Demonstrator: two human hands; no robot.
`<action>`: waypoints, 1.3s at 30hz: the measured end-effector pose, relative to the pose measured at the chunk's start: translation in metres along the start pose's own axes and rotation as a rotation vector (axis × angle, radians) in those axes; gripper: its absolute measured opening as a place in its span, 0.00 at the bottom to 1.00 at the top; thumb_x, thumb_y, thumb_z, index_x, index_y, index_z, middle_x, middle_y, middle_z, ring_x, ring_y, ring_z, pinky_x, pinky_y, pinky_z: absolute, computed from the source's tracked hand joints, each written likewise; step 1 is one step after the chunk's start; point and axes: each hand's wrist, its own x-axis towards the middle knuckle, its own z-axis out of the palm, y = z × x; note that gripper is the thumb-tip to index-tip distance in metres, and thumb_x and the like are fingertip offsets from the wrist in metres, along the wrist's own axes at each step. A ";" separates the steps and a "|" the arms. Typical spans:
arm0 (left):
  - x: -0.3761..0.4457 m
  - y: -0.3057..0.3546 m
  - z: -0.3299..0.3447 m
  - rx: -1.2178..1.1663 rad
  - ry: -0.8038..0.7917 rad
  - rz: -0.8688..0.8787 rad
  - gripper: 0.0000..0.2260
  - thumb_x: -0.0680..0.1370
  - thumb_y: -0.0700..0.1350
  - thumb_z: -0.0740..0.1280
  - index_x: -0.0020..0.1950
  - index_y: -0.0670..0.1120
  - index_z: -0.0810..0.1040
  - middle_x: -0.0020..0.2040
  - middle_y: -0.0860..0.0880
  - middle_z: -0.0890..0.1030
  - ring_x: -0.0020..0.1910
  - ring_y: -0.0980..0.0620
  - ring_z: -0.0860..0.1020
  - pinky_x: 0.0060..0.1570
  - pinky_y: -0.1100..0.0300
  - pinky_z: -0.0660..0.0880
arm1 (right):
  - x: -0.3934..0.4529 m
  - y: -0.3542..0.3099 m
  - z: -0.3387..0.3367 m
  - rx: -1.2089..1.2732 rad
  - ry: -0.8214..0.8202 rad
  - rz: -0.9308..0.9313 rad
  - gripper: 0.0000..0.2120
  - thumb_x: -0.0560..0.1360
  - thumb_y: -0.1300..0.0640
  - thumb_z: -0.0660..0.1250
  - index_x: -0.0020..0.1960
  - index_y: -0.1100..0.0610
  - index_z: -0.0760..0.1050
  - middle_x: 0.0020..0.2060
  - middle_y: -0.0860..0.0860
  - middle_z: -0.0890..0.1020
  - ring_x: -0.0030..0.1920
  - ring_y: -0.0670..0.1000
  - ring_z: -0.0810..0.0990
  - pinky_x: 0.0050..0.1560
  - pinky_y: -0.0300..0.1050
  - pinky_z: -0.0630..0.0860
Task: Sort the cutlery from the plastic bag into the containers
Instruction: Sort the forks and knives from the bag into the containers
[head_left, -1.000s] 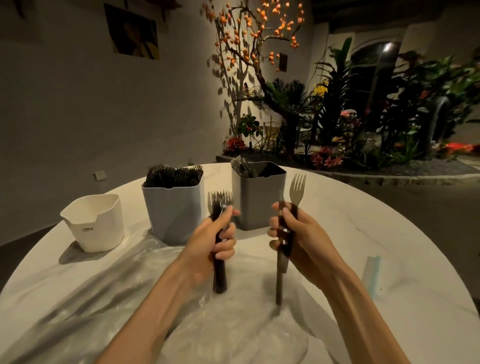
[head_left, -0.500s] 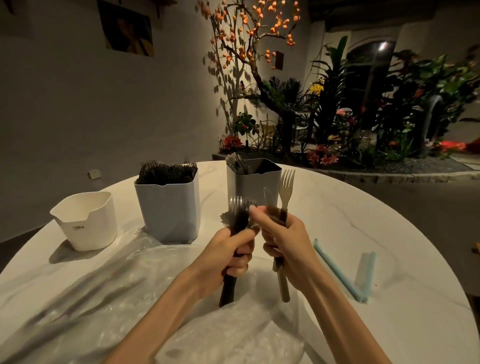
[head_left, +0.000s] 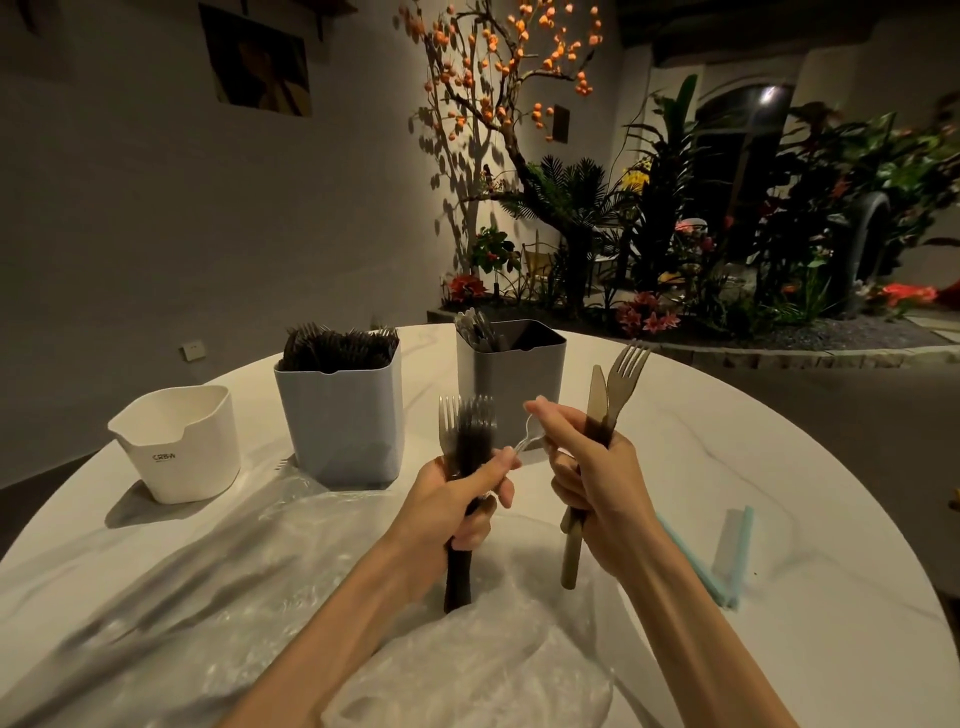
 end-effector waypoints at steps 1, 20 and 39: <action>0.001 0.000 -0.001 -0.026 0.003 -0.014 0.15 0.72 0.51 0.71 0.50 0.40 0.81 0.34 0.46 0.78 0.21 0.55 0.64 0.22 0.65 0.62 | 0.000 0.000 0.001 -0.001 -0.022 -0.001 0.17 0.72 0.48 0.74 0.55 0.58 0.83 0.26 0.50 0.72 0.22 0.43 0.64 0.24 0.34 0.63; -0.067 0.126 -0.172 -0.027 0.470 0.151 0.10 0.81 0.45 0.68 0.54 0.38 0.79 0.28 0.50 0.68 0.22 0.57 0.61 0.19 0.66 0.58 | 0.016 -0.044 0.218 -0.434 -0.424 -0.324 0.13 0.71 0.44 0.77 0.50 0.51 0.84 0.40 0.46 0.87 0.44 0.42 0.86 0.47 0.36 0.81; -0.132 0.105 -0.266 -0.109 0.437 0.184 0.11 0.85 0.41 0.59 0.64 0.37 0.74 0.36 0.47 0.74 0.31 0.53 0.68 0.31 0.60 0.69 | 0.063 0.042 0.350 -0.496 -0.244 -0.275 0.14 0.73 0.45 0.76 0.50 0.55 0.82 0.36 0.51 0.83 0.38 0.47 0.83 0.36 0.38 0.73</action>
